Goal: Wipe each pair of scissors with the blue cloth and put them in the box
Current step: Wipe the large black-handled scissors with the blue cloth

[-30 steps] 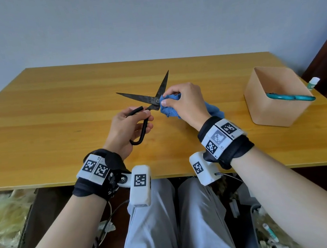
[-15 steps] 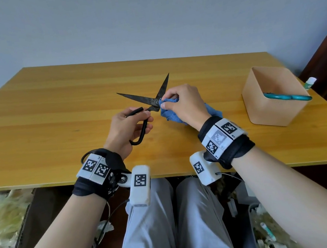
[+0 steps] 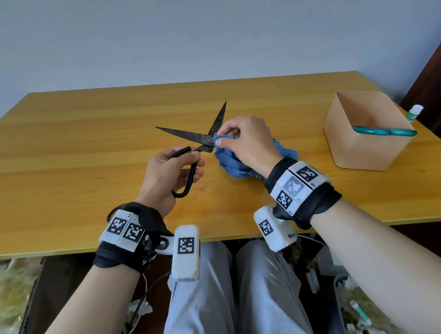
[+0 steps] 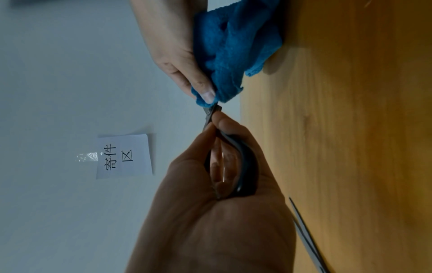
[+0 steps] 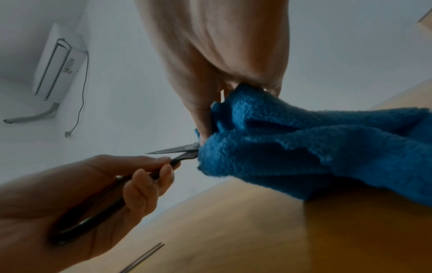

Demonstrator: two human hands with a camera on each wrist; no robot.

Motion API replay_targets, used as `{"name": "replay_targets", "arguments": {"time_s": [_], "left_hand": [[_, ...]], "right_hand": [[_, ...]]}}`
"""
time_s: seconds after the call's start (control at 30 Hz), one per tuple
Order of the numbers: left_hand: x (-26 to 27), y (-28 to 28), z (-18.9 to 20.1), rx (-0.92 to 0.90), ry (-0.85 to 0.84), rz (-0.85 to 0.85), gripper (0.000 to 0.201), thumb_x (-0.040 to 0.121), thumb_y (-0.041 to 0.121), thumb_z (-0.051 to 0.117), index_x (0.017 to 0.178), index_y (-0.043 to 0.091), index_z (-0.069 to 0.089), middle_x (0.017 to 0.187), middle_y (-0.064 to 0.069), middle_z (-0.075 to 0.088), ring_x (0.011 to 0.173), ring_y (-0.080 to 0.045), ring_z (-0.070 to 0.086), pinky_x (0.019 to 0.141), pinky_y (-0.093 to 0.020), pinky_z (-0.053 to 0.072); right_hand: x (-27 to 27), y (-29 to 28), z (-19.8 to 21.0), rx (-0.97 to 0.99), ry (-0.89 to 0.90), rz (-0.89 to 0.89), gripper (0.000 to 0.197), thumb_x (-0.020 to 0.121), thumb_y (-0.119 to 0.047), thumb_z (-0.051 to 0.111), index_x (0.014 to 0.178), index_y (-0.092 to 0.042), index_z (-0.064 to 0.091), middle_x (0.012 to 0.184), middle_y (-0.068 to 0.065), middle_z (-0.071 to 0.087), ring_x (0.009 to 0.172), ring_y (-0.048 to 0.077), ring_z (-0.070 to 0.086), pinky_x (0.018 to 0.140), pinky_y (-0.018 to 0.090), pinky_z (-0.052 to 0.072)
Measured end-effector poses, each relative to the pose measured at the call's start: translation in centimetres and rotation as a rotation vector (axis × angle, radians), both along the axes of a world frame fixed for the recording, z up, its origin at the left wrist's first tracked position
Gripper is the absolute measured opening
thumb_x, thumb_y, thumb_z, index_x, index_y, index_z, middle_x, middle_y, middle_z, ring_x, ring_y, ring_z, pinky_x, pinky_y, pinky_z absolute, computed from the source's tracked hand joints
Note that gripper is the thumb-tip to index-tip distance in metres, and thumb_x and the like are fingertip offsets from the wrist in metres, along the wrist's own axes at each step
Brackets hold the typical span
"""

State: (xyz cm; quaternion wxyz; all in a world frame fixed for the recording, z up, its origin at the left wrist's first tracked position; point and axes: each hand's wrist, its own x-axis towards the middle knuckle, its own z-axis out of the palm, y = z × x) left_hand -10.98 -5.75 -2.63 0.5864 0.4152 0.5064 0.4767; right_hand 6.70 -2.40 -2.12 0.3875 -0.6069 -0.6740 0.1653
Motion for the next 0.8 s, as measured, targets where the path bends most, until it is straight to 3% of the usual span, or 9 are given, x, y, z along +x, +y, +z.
{"name": "replay_targets", "arguments": {"time_s": [0.3,0.47,0.7,0.8], "left_hand": [[0.1,-0.1,-0.1,-0.004,-0.012,-0.005,0.013,0.090,0.006,0.071,0.102,0.004,0.068,0.080,-0.013,0.071,0.060,-0.020,0.065,0.057,-0.024,0.054],[-0.2,0.0,-0.5,-0.009,-0.006,-0.039,0.019,0.092,0.007,0.068,0.111,0.004,0.067,0.098,-0.015,0.077,0.086,-0.021,0.075,0.078,-0.026,0.060],[-0.9,0.4,-0.5,-0.099,-0.054,-0.128,0.021,0.094,0.002,0.064,0.115,0.005,0.064,0.109,-0.014,0.076,0.100,-0.021,0.074,0.094,-0.031,0.055],[-0.9,0.3,-0.7,-0.108,-0.083,-0.139,0.020,0.095,0.001,0.062,0.114,0.005,0.063,0.109,-0.015,0.075,0.103,-0.023,0.073,0.098,-0.035,0.054]], "right_hand": [[0.4,0.2,0.3,-0.006,0.021,-0.029,0.021,0.078,-0.021,0.080,0.067,-0.033,0.067,0.062,-0.020,0.059,0.071,0.009,0.061,0.087,0.051,0.051],[0.3,0.0,0.2,-0.015,0.011,0.009,0.018,0.077,-0.023,0.081,0.068,-0.033,0.069,0.063,-0.019,0.061,0.071,0.009,0.061,0.085,0.052,0.051],[0.5,-0.1,0.1,-0.041,0.025,0.055,0.012,0.077,-0.022,0.082,0.072,-0.028,0.073,0.068,-0.013,0.066,0.068,0.006,0.059,0.086,0.051,0.052],[0.8,0.0,0.1,-0.013,0.022,0.017,0.018,0.077,-0.021,0.082,0.069,-0.032,0.071,0.066,-0.016,0.063,0.068,0.007,0.059,0.084,0.051,0.052]]}}
